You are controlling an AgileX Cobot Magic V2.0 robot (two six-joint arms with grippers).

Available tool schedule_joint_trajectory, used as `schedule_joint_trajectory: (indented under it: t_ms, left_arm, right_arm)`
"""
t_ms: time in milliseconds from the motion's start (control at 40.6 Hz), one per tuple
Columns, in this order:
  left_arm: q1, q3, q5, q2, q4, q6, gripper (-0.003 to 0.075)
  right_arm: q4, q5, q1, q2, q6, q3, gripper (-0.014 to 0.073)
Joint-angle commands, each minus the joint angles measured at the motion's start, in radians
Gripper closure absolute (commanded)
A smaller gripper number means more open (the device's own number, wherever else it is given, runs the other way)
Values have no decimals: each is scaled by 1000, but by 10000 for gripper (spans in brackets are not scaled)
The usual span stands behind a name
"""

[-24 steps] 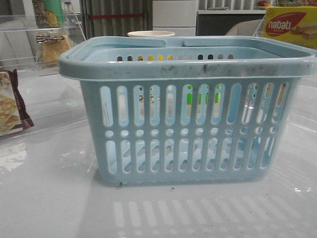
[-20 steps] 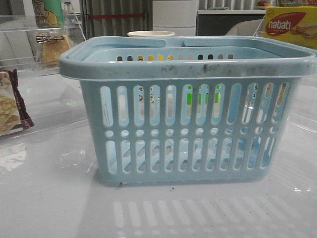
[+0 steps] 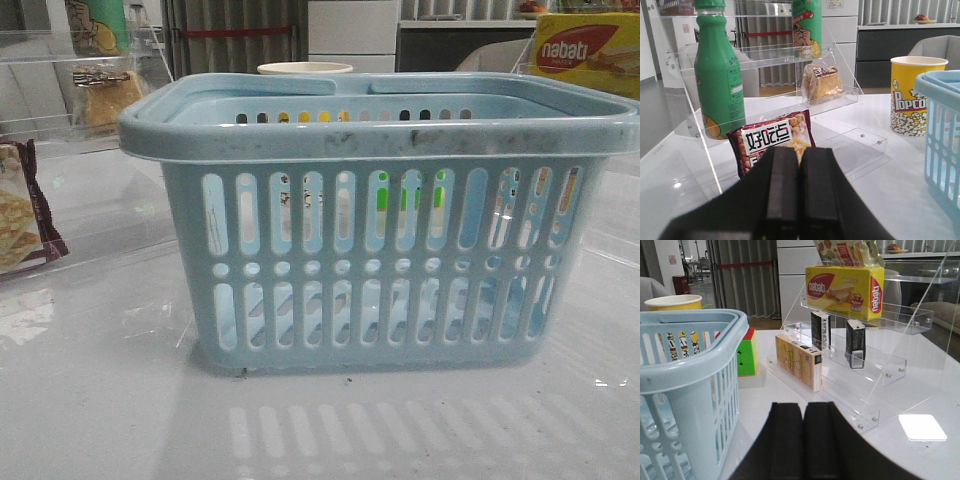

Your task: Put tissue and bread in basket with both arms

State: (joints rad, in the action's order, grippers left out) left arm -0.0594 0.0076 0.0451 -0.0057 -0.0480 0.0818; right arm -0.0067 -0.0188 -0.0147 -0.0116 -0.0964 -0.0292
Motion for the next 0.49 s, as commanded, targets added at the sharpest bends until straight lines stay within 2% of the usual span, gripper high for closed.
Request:
schedule_joint_trajectory:
  t_ms: [0, 320, 467]
  left_arm:
    - [1, -2, -88, -17, -5, 1, 629]
    - [1, -8, -123, -17, 7, 1, 629]
    - [1, -80, -103, -17, 7, 1, 629]
  right_arm:
    - [-10, 99, -7, -17, 3, -1, 536]
    - [-12, 57, -7, -17, 4, 1, 536]
    - [-14, 37, -7, -17, 4, 56, 536]
